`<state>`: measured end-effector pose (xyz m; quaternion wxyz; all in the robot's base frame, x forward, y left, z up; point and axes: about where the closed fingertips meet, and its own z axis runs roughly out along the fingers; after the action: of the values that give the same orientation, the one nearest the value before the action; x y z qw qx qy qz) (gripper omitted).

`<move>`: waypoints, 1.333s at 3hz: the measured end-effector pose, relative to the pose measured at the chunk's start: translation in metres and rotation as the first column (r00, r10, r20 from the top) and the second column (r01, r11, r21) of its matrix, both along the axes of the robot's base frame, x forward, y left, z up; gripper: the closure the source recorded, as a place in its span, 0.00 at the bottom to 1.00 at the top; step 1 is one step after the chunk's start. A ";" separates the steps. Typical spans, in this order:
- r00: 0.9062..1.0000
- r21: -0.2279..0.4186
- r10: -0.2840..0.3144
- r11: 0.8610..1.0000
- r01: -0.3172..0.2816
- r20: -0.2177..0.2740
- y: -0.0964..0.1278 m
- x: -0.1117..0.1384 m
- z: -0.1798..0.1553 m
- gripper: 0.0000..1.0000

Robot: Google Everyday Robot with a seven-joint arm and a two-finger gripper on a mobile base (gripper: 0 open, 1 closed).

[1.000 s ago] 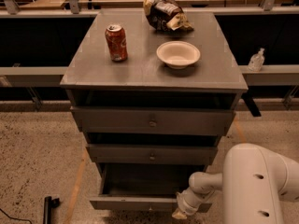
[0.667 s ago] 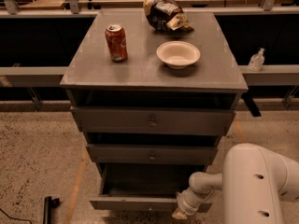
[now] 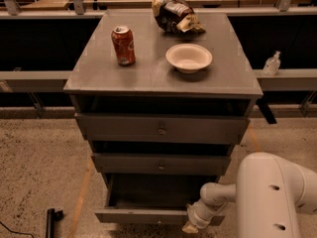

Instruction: Open bottom drawer

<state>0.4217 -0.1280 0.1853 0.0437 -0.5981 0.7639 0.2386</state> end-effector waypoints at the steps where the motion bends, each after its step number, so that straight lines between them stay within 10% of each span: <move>1: 0.991 -0.016 0.043 0.999 -0.041 0.125 -0.005 0.030 0.008 0.14; 4: 0.916 -0.111 0.147 0.987 -0.113 0.374 -0.014 0.101 0.027 0.00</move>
Offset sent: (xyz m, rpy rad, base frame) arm 0.1128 -0.0082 0.0294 -0.1227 -0.4399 0.1595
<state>0.5223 -0.1421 0.2125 0.1490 -0.6837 0.7092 0.0867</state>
